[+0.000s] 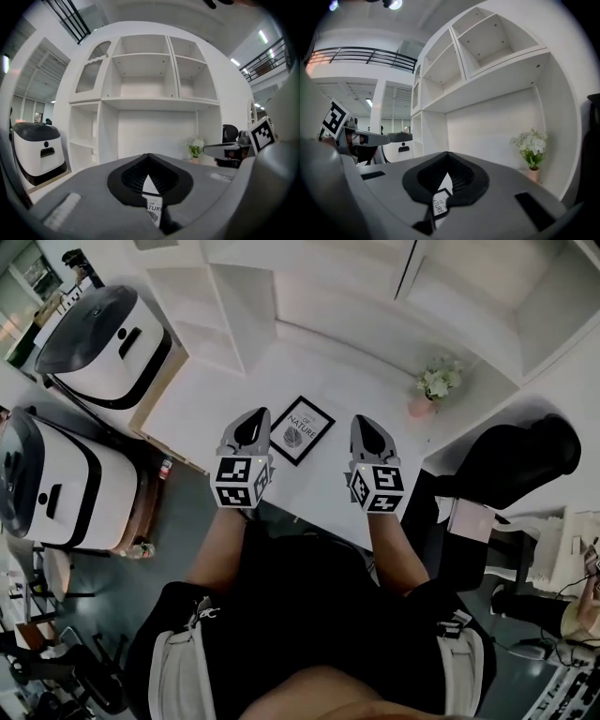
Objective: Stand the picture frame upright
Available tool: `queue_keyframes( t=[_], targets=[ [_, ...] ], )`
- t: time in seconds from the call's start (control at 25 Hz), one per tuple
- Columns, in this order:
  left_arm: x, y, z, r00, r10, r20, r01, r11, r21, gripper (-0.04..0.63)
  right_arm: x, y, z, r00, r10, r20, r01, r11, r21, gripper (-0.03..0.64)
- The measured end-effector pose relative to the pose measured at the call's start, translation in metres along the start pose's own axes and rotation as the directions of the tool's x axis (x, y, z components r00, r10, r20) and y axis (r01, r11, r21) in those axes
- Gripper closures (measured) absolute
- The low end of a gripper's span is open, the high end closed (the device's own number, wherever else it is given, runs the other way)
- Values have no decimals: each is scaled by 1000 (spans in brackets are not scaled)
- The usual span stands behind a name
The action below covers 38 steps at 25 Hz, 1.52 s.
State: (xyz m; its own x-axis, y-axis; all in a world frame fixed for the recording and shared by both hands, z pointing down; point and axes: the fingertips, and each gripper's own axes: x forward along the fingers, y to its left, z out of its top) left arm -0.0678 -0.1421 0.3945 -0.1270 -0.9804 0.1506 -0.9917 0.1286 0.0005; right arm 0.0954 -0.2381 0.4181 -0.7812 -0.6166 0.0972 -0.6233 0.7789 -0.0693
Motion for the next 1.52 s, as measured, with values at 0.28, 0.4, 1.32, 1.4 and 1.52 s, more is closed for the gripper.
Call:
queue_keyframes(
  t=[0.28,0.4,1.32,1.4,1.52],
  targets=[
    [47,20,-5,987,-162,-7,162,987,-16,581,14,-18,-6,982,-186,-25,186,982,14,617],
    [67,34,-7,973,-231,-22,231,973,-12,581,27,-17,-12,967,-253,-39,255,966,45,617],
    [140,98,-71,807,-530,-259,561,826,55,581,47,15,-100,781,-571,-253,618,764,186,617],
    [144,101,-79,793,-538,-287,569,822,31,580,49,15,-111,775,-566,-282,624,756,197,616],
    [144,101,-89,735,-596,-325,613,788,-57,559,51,17,-124,783,-535,-317,611,759,228,554]
  ],
)
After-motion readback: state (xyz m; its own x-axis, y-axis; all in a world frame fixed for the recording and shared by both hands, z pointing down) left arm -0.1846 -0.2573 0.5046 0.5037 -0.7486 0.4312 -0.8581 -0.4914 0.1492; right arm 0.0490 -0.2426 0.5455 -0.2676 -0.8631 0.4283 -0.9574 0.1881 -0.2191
